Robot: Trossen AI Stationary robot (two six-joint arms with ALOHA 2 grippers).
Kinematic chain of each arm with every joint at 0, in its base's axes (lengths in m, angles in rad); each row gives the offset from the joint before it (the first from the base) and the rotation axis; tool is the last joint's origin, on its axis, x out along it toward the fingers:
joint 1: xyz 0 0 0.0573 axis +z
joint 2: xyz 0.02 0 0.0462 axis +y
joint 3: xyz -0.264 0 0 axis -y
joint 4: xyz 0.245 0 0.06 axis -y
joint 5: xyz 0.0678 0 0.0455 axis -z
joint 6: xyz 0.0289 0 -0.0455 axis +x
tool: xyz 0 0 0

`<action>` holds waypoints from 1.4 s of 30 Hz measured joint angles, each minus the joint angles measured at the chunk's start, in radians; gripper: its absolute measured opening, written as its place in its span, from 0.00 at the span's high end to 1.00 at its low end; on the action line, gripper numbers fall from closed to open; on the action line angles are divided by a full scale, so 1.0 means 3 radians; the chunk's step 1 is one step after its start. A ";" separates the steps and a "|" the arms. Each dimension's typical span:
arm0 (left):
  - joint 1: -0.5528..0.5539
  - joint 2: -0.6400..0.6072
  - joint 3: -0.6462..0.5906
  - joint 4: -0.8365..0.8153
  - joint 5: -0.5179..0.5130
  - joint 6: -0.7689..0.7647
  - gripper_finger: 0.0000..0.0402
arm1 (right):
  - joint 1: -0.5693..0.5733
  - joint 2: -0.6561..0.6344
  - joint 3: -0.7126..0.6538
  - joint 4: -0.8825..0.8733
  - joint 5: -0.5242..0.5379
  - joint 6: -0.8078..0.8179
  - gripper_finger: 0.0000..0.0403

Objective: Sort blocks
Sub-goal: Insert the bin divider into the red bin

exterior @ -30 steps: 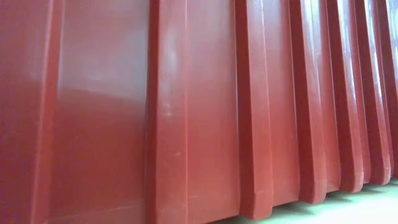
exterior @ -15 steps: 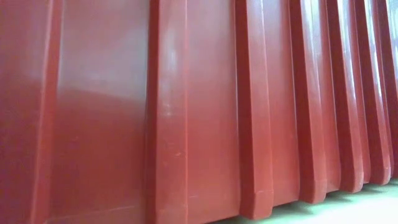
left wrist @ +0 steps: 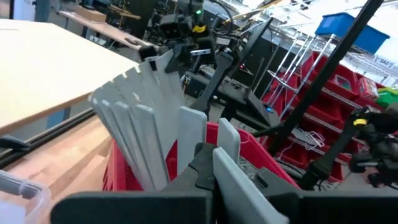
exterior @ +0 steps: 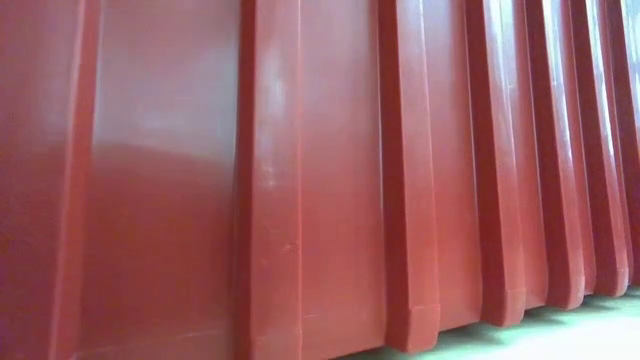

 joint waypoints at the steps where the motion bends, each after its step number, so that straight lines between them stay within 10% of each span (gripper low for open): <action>1: 0.0000 -0.0010 0.0000 -0.0007 0.0010 -0.0010 1.00 | 0.0001 0.0041 0.0000 -0.0009 -0.0022 0.0004 1.00; 42: 0.0001 0.0619 -0.0013 0.0332 0.0085 0.0271 1.00 | -0.0482 0.0334 -0.0043 -0.1659 0.0460 -0.0792 1.00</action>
